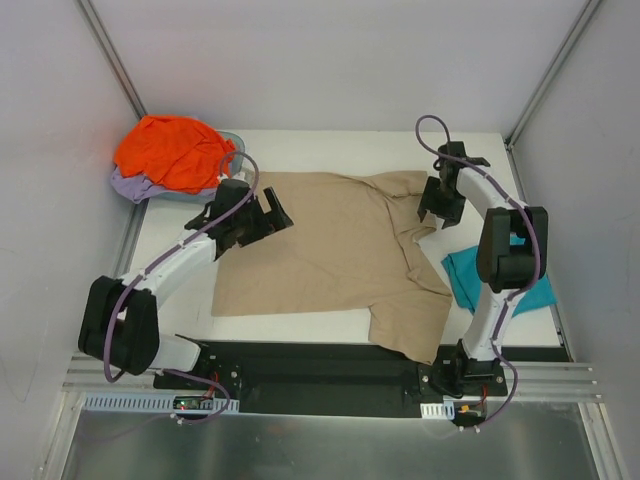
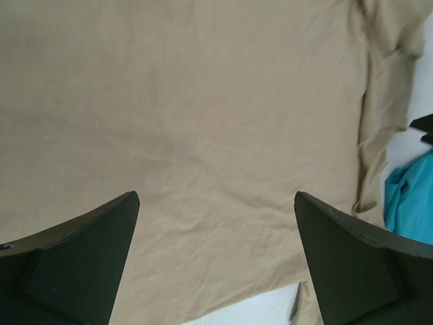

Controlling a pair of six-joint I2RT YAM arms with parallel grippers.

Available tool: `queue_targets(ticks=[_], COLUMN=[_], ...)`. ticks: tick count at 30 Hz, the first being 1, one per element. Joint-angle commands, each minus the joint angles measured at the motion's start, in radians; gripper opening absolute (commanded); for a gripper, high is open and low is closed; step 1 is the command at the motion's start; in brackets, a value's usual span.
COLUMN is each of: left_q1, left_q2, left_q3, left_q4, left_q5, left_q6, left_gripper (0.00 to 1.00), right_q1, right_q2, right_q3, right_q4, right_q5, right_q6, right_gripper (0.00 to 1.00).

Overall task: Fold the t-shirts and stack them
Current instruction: Flatten out the tshirt

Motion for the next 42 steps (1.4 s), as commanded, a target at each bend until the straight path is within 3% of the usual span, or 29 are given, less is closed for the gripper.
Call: queue_targets(ticks=[1, 10, 16, 28, 34, 35, 37, 38, 40, 42], left_q1=[-0.008, -0.006, 0.000, 0.015, 0.015, 0.015, 0.014, 0.014, 0.014, 0.012], left_q2=[0.068, 0.165, 0.208, 0.185, 0.141, 0.133, 0.100, 0.089, 0.049, 0.023], left_q3=[-0.073, -0.164, -0.171, -0.208, -0.181, -0.173, -0.168, -0.162, -0.158, -0.155], left_q4=[-0.004, -0.032, -0.090, -0.173, -0.179, -0.181, -0.181, -0.181, -0.181, -0.181], left_q5=[0.085, 0.035, -0.021, -0.016, 0.039, 0.045, 0.059, 0.061, 0.056, 0.054], left_q6=[-0.035, -0.042, -0.032, 0.002, 0.026, 0.031, 0.040, 0.039, 0.033, 0.024], left_gripper=[0.99, 0.99, 0.99, 1.00, 0.99, 0.99, 0.99, 0.99, 0.99, 0.99], right_q1=[-0.018, -0.045, -0.087, -0.131, -0.131, -0.131, -0.127, -0.122, -0.099, -0.059], right_q2=[0.107, 0.233, 0.258, 0.360, 0.330, 0.322, 0.273, 0.244, 0.135, -0.006], right_q3=[0.135, 0.227, 0.271, 0.531, 0.544, 0.558, 0.557, 0.520, 0.450, 0.288], right_q4=[-0.075, -0.141, -0.157, -0.133, -0.137, -0.147, -0.173, -0.172, -0.167, -0.135], right_q5=[-0.007, 0.032, 0.045, 0.082, 0.147, 0.157, 0.148, 0.138, 0.114, 0.098], right_q6=[0.013, 0.019, -0.016, -0.254, -0.289, -0.295, -0.298, -0.297, -0.276, -0.249], right_gripper=[0.59, 0.31, 0.03, 0.01, 0.26, 0.38, 0.51, 0.63, 0.70, 0.84])
